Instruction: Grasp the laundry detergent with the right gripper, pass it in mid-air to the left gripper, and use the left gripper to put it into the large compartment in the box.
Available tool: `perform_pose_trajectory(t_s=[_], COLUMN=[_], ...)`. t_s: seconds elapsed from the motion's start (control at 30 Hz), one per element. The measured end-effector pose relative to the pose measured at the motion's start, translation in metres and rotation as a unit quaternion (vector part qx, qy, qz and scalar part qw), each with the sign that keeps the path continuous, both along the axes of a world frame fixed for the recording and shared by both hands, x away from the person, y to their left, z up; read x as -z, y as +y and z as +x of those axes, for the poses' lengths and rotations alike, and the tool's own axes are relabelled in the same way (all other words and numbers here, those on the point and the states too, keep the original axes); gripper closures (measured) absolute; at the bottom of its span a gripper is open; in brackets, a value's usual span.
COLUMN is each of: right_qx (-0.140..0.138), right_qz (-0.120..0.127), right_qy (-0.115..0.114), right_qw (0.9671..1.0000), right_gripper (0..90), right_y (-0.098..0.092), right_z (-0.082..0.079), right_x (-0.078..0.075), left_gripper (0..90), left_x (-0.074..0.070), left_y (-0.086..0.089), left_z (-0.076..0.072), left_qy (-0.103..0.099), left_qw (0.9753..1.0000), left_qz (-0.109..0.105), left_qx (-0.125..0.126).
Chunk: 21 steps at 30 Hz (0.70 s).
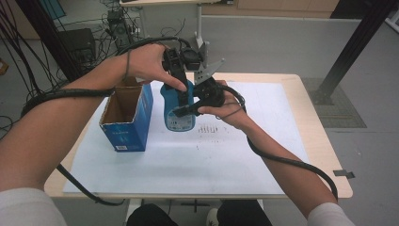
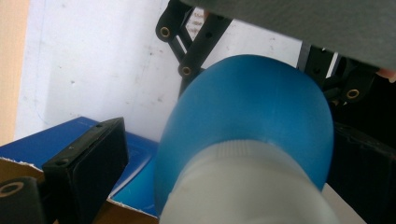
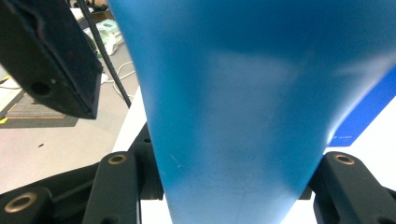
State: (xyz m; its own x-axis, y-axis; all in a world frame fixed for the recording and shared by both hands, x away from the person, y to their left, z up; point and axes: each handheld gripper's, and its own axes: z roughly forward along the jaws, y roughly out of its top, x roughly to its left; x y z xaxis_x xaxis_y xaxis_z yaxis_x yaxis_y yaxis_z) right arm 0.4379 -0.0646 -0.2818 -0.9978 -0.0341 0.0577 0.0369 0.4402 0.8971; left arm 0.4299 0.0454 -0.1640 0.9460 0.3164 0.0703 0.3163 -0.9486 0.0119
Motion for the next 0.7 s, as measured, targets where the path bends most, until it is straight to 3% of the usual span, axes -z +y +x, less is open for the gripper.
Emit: perform_pose_trajectory(t_s=[0.57,0.7], right_qx=[0.005,0.001], right_qz=[-0.006,0.001], right_qy=[0.012,0.004], right_qw=[0.9999,1.0], right_gripper=[45.3,45.2], right_y=[0.0004,0.0015], right_z=[-0.0016,-0.0002], right_x=[-0.0014,-0.0007], left_gripper=[5.0,5.0], left_x=[0.0,-0.0005], left_y=[0.0017,0.0016], left_z=[-0.0001,-0.0003], left_qy=[0.0,-0.001], left_qw=[1.0,1.0], left_qz=[0.001,0.001], left_qx=[0.001,0.002])
